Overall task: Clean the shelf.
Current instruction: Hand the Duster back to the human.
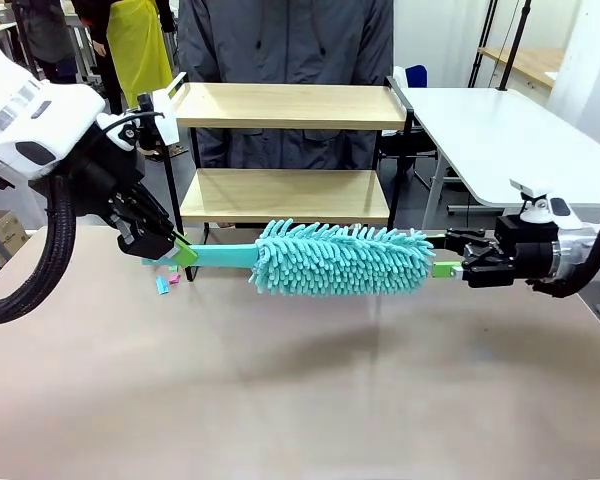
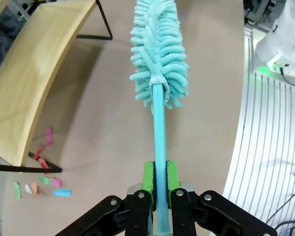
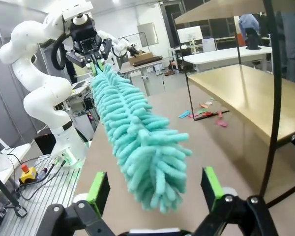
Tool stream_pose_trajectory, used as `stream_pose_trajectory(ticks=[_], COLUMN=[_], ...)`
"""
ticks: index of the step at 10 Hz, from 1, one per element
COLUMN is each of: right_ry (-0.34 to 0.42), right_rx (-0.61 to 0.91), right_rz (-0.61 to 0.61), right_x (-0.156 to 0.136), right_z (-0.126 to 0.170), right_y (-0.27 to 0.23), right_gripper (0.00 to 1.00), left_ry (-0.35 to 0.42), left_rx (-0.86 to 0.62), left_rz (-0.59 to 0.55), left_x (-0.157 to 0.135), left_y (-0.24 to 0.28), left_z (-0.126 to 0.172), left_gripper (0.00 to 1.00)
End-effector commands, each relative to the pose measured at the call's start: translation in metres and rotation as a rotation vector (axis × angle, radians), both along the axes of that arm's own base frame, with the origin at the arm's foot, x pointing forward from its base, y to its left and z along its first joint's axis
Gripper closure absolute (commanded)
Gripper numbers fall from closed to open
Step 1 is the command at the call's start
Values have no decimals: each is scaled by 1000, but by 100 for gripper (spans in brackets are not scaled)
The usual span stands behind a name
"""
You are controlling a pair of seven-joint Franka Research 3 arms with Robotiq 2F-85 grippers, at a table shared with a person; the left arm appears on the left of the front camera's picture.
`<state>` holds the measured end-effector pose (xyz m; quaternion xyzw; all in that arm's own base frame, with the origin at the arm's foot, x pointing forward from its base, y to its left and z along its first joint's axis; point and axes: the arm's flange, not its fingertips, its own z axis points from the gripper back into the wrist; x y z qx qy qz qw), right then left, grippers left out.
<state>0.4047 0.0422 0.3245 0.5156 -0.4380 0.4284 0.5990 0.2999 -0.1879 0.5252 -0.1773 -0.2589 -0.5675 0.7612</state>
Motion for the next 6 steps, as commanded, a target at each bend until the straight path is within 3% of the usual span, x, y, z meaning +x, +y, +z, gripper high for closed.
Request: stream_pose_trajectory(ticks=[1,6], right_ry=[17,71], right_rx=[44,206], right_rz=[32,106], right_x=[10,1], right_z=[-16,-26], right_y=[4,25], right_gripper=[0,0], left_ry=[7,7], left_rx=[-16,-16], left_rz=[4,4], left_x=[-2,-2], left_y=[0,0], left_z=[4,4], left_gripper=[87,87])
